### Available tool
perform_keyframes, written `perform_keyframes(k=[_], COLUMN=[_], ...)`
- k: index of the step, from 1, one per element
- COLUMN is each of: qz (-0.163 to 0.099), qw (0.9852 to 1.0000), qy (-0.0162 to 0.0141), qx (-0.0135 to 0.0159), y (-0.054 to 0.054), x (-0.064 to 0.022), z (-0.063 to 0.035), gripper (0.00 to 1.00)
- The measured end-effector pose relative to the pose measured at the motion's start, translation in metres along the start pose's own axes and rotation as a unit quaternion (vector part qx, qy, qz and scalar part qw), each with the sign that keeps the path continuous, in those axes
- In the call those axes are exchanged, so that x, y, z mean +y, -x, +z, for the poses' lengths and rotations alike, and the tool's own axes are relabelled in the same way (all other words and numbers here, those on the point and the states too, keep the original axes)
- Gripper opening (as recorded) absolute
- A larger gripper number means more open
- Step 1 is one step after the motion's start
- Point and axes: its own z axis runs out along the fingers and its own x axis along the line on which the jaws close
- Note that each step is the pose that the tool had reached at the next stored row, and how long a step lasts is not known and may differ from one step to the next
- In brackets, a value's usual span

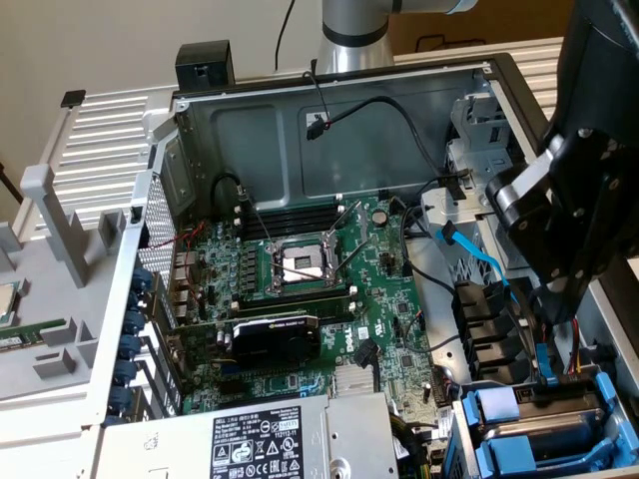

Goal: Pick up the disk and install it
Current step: 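Insert the second disk wire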

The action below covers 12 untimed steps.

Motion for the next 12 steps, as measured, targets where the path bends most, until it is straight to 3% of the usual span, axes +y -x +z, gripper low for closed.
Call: perform_keyframes(k=[12], qz=[0.005], qw=[1.0000], qy=[-0.0010], qx=[-0.0014], y=[-0.0025], x=[0.0099], z=[0.0055], gripper=[0.11])
